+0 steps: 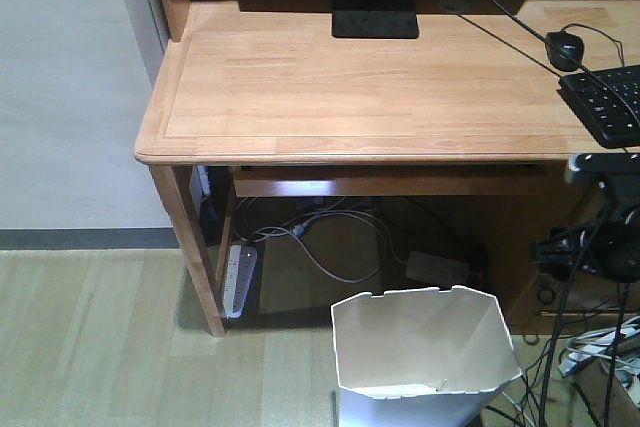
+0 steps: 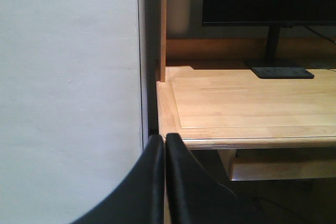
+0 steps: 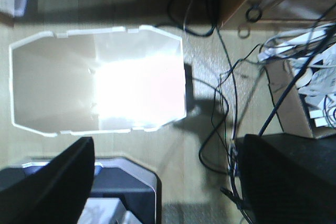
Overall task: Move trash bin to bedside with robot
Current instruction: 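Lower the right gripper down to the rim of the white trash bin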
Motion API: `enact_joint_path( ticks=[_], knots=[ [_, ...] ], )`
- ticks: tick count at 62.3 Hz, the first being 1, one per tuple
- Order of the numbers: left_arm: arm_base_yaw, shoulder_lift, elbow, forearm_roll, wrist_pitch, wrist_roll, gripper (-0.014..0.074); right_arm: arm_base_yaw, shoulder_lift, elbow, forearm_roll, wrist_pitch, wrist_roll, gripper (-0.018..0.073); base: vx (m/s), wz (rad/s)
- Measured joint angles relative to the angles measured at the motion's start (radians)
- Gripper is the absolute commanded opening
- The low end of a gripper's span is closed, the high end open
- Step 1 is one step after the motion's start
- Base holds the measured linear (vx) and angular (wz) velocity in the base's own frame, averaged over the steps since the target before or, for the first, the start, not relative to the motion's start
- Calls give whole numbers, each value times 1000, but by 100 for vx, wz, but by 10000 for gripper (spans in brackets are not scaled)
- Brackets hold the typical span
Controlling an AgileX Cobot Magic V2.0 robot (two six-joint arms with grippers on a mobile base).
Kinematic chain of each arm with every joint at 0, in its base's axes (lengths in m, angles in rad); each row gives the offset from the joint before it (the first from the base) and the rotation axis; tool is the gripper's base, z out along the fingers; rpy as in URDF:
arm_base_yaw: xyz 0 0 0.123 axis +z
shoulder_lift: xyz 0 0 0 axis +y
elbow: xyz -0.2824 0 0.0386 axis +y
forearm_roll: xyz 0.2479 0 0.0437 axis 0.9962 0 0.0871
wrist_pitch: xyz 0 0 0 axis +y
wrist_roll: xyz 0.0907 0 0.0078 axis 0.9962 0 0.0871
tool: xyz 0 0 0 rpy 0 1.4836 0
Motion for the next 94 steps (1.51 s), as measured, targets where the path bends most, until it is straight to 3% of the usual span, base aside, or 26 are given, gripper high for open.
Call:
enact_joint_path(
  ticks=[31, 56, 94],
  knots=[
    [0, 0, 0, 0, 0, 0, -6, 0, 540, -136, 33, -229, -34, 549, 0, 0],
    [0, 0, 0, 0, 0, 0, -6, -14, 897, -379, 33, -227, -84, 549, 0, 0],
    [0, 0, 0, 0, 0, 0, -6, -46, 1177, -594, 34, -214, -174, 549, 0, 0]
  ],
)
